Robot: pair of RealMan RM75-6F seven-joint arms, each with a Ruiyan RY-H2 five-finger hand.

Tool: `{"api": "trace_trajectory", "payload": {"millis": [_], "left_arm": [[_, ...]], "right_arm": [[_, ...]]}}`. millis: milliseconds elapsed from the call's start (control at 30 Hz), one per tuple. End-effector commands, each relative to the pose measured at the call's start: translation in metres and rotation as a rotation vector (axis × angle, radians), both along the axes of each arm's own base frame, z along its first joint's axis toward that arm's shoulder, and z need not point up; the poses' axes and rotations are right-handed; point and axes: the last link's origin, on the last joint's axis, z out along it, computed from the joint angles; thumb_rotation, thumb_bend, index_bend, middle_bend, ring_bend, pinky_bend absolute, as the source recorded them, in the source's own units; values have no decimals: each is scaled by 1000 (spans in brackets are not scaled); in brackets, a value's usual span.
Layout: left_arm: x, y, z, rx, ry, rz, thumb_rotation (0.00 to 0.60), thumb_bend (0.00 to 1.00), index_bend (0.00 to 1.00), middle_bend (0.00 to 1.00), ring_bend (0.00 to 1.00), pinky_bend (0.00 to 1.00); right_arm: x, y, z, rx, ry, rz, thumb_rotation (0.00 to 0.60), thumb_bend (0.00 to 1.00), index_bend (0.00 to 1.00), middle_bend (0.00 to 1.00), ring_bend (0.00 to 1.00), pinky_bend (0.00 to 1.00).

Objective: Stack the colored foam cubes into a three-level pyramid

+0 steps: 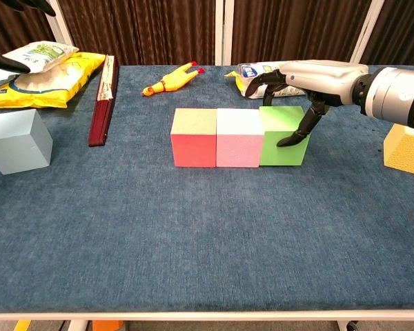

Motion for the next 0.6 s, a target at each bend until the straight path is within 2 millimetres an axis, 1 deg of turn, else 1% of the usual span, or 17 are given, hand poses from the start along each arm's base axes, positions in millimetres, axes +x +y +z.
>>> {"api": "trace_trajectory", "payload": {"millis": [33,333,433,600], "left_arm": [[0,0,0,-1,-2,0,600,97,87,177,97,140],[-2,0,0,-1,-4,2,600,97,87,177,97,140],[-2,0,0,-1,-6,3,600,98,87,177,97,140],[-2,0,0,0,-7,2,600,98,87,177,97,140]], "right_arm": [[0,0,0,1,0,-1,600,78,169,387,71,0],[1,-1,-4,11,9,-2,600,77,155,369,63,0],[2,0,-5,15,12,-3,600,76,121,331,55,0],[2,0,-5,20,17,-8,600,73,26,228,7,0]]}}
